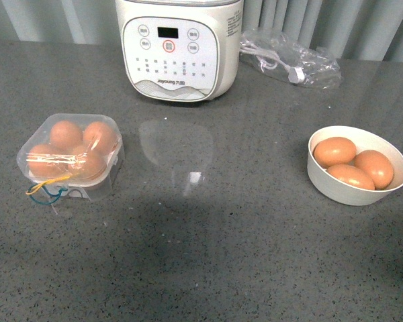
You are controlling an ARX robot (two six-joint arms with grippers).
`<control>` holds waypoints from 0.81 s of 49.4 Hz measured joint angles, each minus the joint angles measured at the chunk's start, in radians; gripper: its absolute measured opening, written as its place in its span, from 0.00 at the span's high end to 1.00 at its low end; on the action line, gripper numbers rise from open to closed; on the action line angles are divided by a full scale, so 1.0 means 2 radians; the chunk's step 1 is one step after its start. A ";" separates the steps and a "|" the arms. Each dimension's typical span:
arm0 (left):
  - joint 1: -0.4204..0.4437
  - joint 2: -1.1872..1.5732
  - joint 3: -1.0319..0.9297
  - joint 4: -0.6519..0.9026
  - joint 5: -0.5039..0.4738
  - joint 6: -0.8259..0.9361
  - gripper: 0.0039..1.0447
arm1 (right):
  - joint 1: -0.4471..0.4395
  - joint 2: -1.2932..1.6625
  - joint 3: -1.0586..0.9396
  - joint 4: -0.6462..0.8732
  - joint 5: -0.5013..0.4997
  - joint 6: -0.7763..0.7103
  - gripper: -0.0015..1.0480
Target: Put egg into box
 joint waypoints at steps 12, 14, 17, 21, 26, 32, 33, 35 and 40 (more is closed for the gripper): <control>0.000 -0.087 0.000 -0.090 0.000 0.000 0.97 | 0.000 0.000 0.000 0.000 0.000 0.000 0.07; 0.000 -0.087 0.000 -0.091 0.000 0.000 0.93 | 0.000 0.000 0.000 0.000 0.000 0.000 0.07; 0.000 -0.087 0.000 -0.091 0.000 0.000 0.81 | 0.000 0.000 0.000 0.000 0.000 0.000 0.07; 0.000 -0.087 0.000 -0.091 0.000 0.000 0.69 | 0.000 0.000 0.000 0.000 0.000 0.000 0.07; 0.000 -0.087 0.000 -0.091 0.000 0.000 0.52 | 0.000 0.000 0.000 0.000 0.000 0.000 0.07; 0.000 -0.087 0.000 -0.091 0.000 0.000 0.30 | 0.000 0.000 0.000 0.000 0.000 0.000 0.07; 0.000 -0.087 0.000 -0.091 0.000 0.000 0.26 | 0.000 0.000 0.000 0.000 0.000 0.000 0.07; 0.000 -0.087 0.000 -0.091 0.000 0.000 0.16 | 0.000 0.000 0.000 0.000 0.000 0.000 0.07; 0.000 -0.087 0.000 -0.091 0.000 0.001 0.06 | 0.000 0.000 0.000 0.000 0.000 0.000 0.07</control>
